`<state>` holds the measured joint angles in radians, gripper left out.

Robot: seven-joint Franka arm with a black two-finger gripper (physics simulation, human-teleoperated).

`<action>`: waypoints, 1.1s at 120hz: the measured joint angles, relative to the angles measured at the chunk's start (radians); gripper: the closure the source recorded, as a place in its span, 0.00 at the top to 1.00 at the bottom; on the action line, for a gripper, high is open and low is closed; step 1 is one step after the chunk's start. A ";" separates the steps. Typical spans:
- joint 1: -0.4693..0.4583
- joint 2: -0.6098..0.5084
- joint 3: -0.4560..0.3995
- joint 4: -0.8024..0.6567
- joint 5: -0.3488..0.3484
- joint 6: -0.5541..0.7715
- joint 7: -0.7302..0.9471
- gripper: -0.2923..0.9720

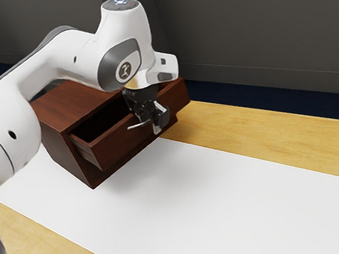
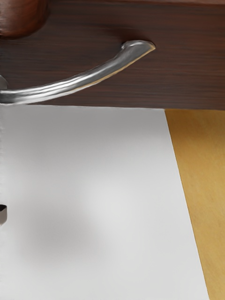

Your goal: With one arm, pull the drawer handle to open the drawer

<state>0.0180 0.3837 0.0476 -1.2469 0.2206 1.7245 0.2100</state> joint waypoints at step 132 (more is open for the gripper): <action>-0.114 -0.022 0.080 -0.010 -0.109 -0.018 -0.001 0.55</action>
<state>-0.0958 0.3619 0.1276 -1.2565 0.1115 1.7061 0.2088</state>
